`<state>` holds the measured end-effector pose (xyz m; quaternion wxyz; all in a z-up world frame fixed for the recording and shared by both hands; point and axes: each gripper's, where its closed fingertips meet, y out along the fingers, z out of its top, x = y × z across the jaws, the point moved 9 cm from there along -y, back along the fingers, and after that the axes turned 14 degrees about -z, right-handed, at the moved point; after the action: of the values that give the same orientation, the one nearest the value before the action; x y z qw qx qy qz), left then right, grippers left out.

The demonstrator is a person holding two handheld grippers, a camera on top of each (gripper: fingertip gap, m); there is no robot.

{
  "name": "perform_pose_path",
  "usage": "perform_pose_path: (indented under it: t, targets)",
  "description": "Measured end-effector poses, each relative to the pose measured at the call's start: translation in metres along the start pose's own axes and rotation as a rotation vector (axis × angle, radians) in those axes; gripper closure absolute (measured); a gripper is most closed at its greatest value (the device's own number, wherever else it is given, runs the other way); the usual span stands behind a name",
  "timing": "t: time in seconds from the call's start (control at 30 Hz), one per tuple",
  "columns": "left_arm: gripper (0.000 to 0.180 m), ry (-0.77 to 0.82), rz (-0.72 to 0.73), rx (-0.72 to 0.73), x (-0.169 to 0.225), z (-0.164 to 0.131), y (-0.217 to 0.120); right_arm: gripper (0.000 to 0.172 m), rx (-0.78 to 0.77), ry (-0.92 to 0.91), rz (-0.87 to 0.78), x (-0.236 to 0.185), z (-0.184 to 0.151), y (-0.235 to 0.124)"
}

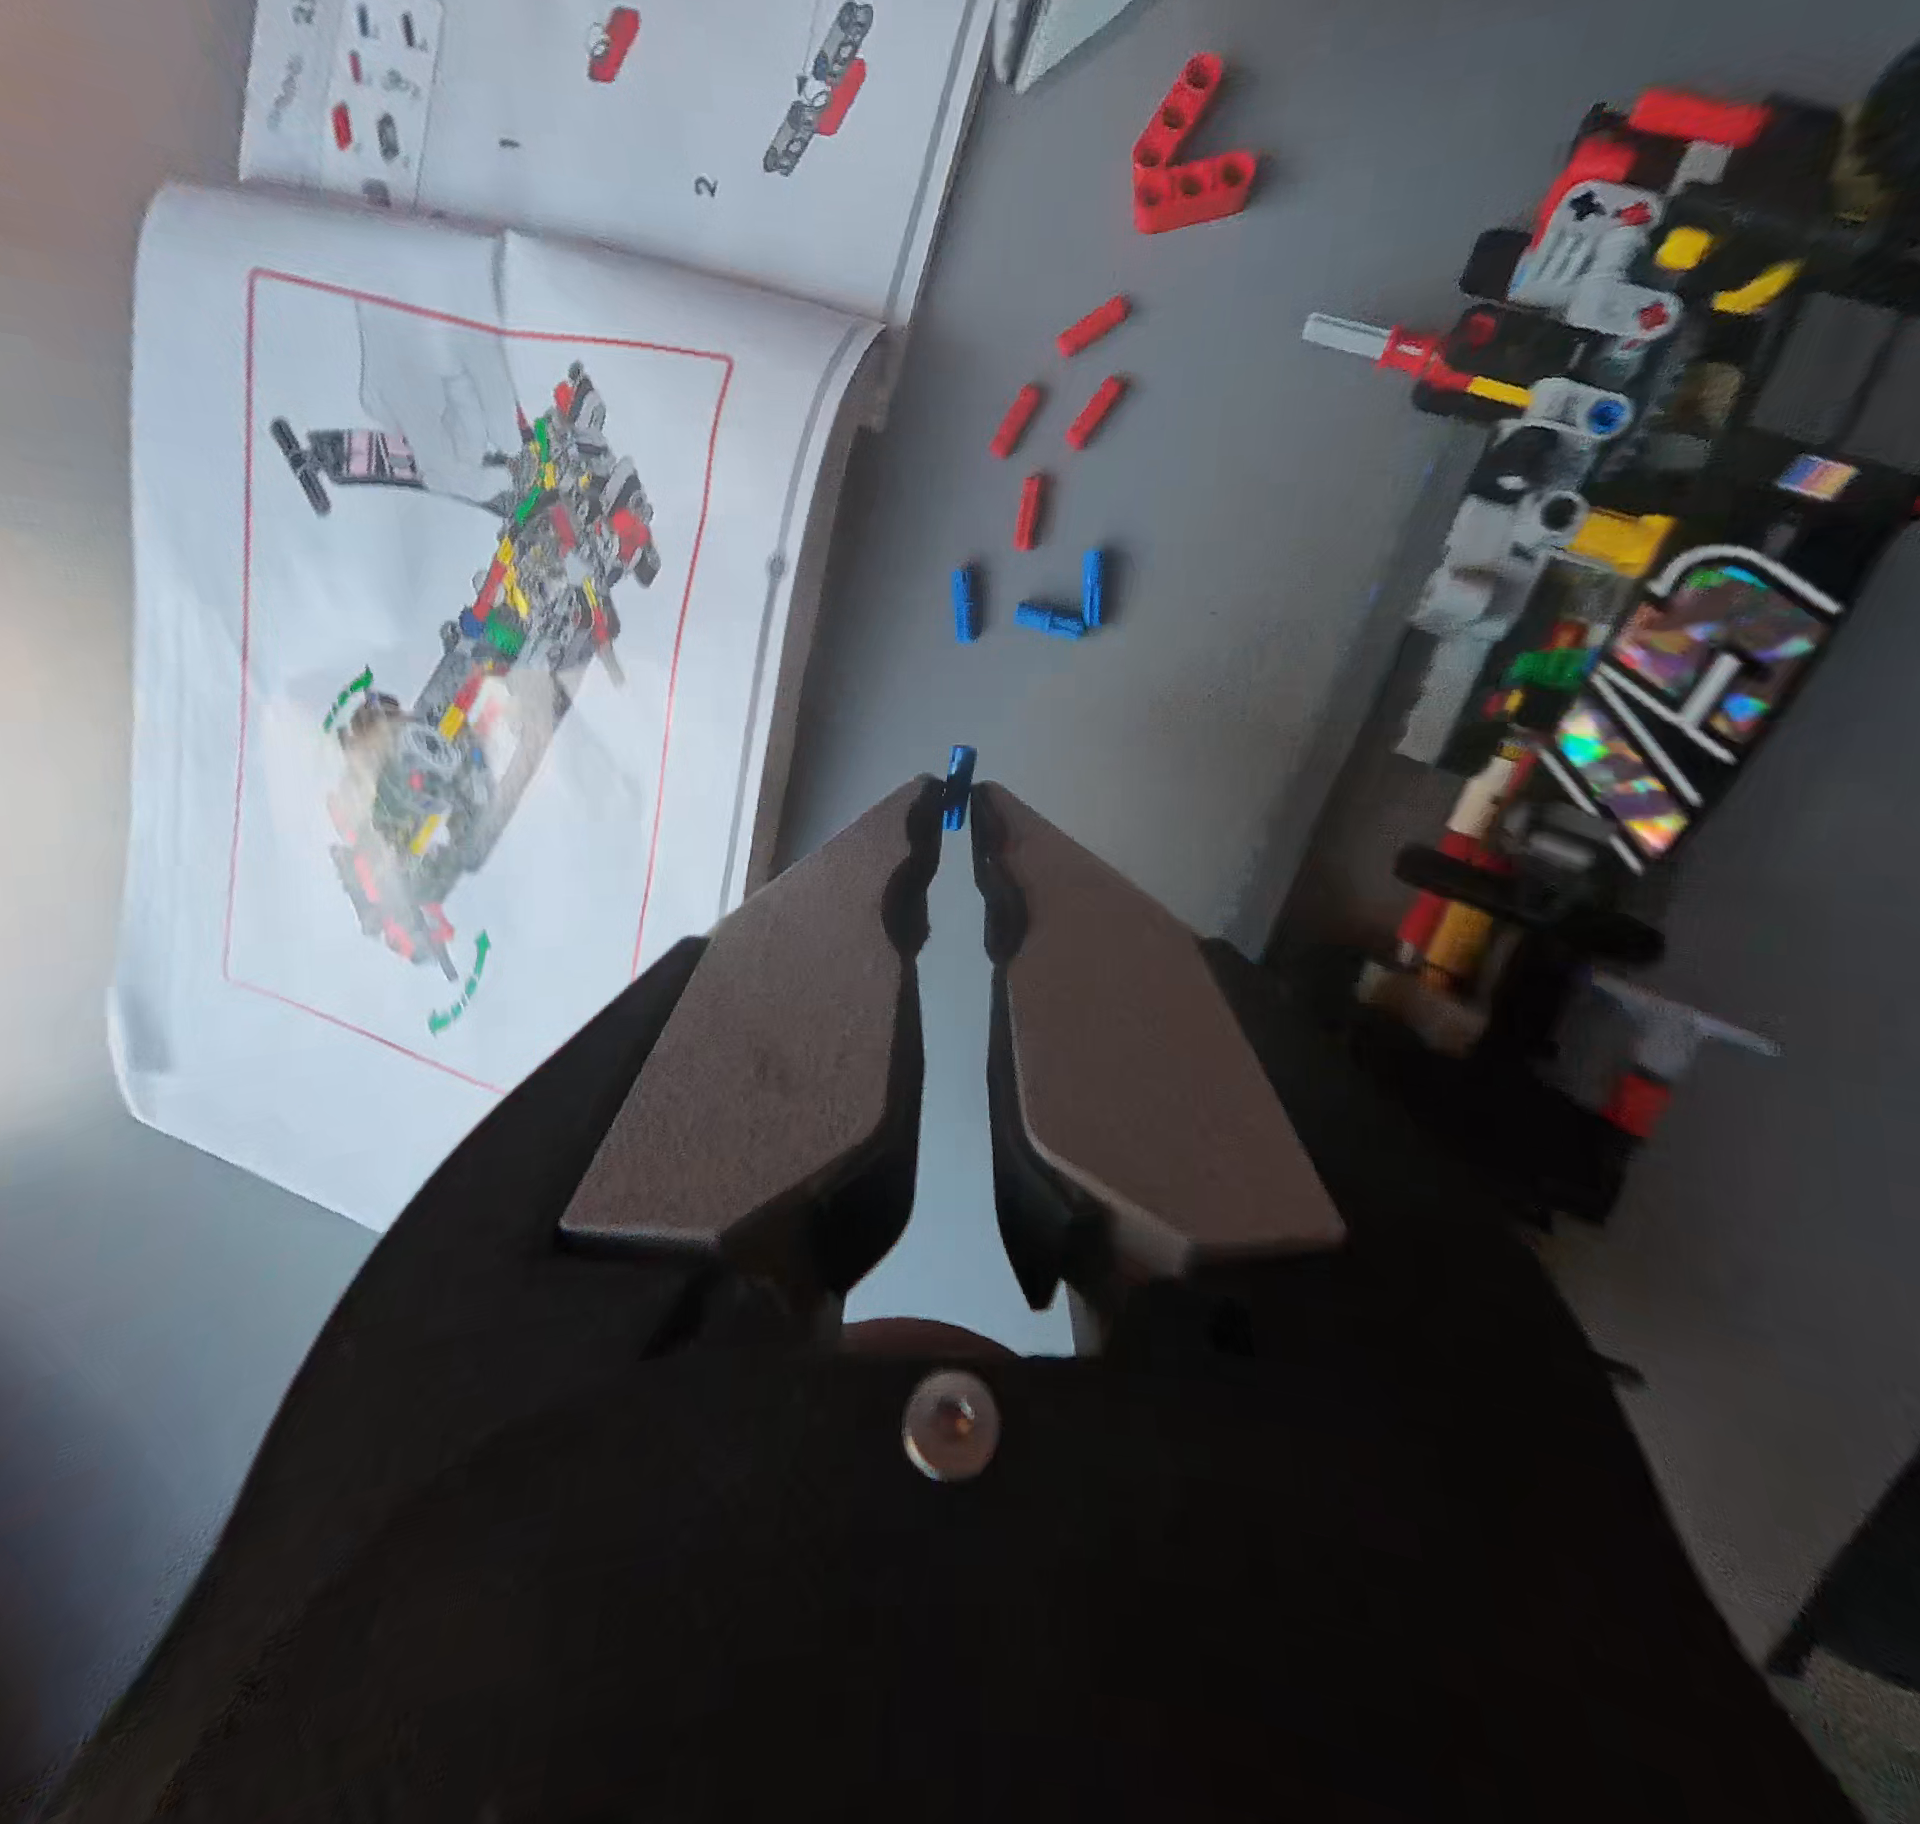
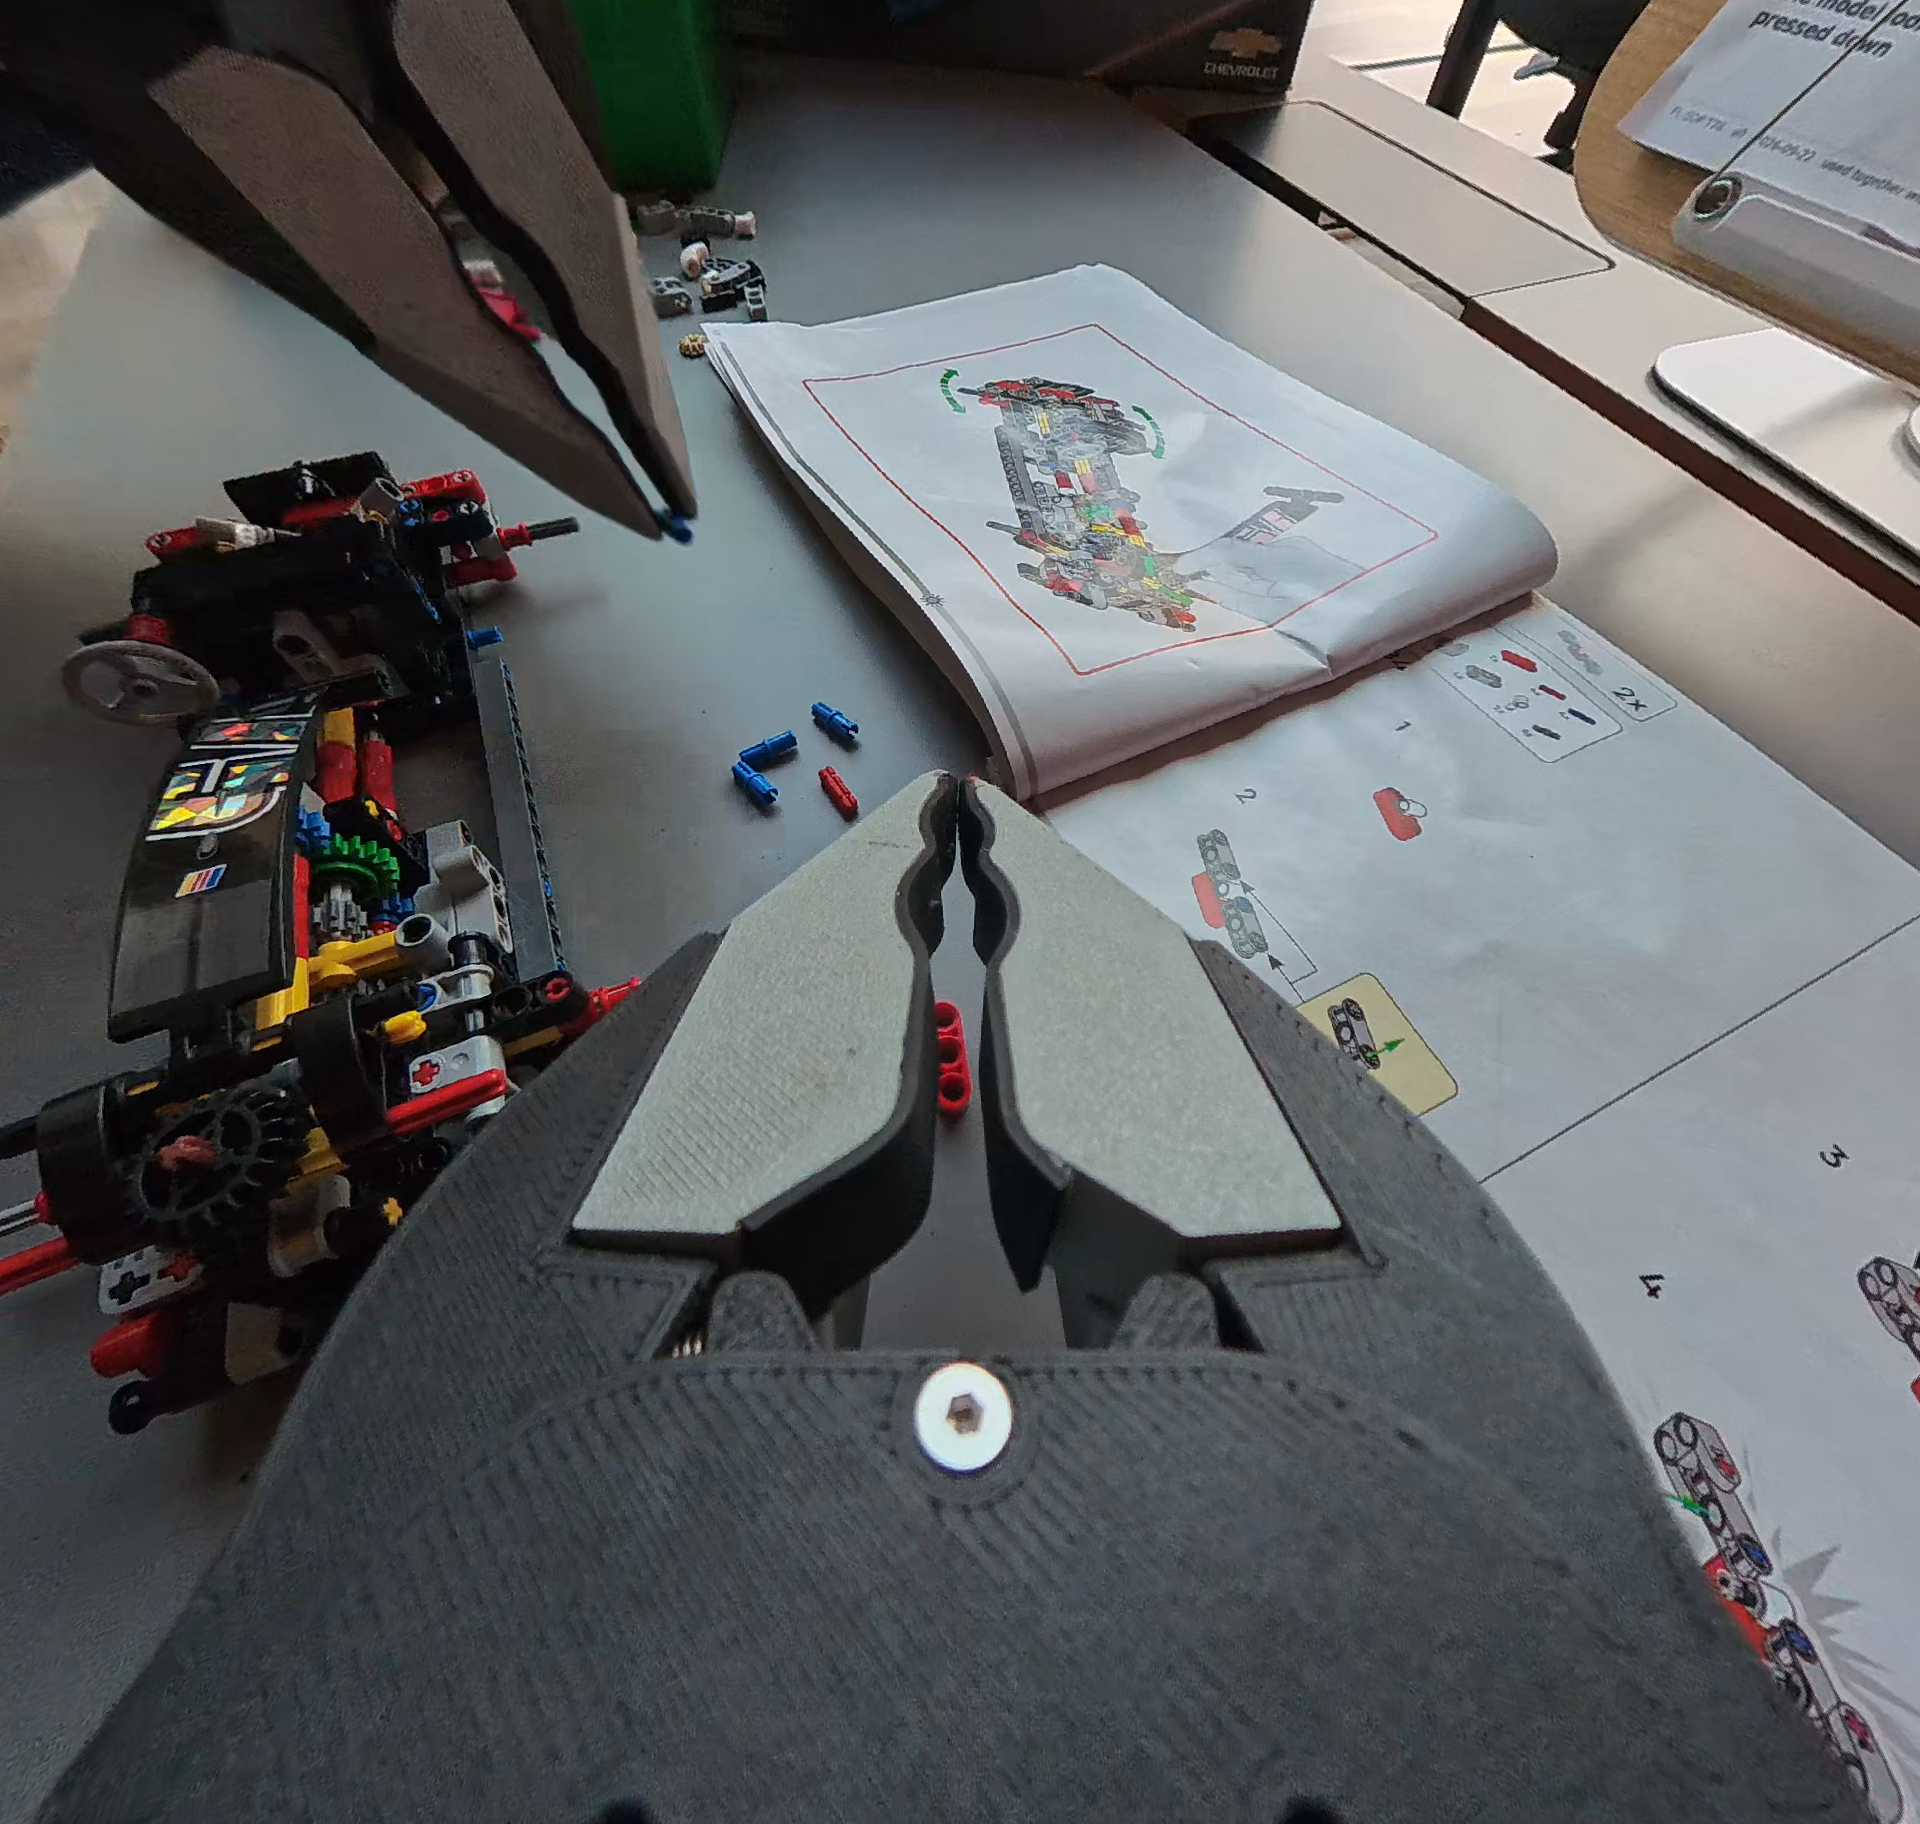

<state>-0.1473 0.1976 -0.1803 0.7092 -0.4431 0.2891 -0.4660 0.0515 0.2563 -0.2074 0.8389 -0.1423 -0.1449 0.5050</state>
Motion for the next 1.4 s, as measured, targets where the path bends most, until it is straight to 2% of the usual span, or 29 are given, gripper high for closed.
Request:
perform_pose_path:
  t: [0.13, 0.47, 0.67, 0.8, 0.93, 1.03, 1.1, 1.23, 1.4]
  targets:
    - [0.178, 0.022, -0.046, -0.054, -0.004, 0.016, 0.023, 0.172, -0.004, 0.0, 0.003, 0.0, 0.0, 0.0]
    - [0.178, -0.018, -0.104, -0.079, -0.007, 0.015, 0.043, 0.172, -0.017, -0.014, 0.008, -0.002, -0.001, 0.002]
    - [0.174, -0.036, -0.114, -0.052, -0.008, 0.015, 0.035, 0.172, -0.015, -0.008, 0.007, -0.002, -0.001, 0.002]
    - [0.171, -0.005, -0.06, -0.038, -0.012, 0.015, 0.015, 0.172, -0.011, -0.009, 0.004, -0.002, -0.001, 0.002]
    - [0.171, -0.06, 0.051, 0.126, -0.03, 0.015, -0.022, 0.172, 0.002, -0.004, -0.009, 0.0, 0.0, 0.0]
    - [0.179, -0.12, 0.126, 0.303, -0.04, -0.001, -0.039, 0.172, 0.018, 0.011, -0.025, 0.003, 0.001, -0.001]
    - [0.18, -0.149, 0.168, 0.41, -0.045, -0.017, -0.039, 0.172, 0.033, 0.024, -0.033, 0.005, 0.001, -0.003]
    - [0.18, -0.212, 0.251, 0.492, -0.058, -0.047, -0.027, 0.172, 0.039, 0.039, -0.051, 0.007, 0.001, -0.002]
    - [0.18, -0.231, 0.349, 0.612, -0.076, -0.061, -0.027, 0.172, 0.046, 0.064, -0.068, 0.011, 0.001, -0.002]
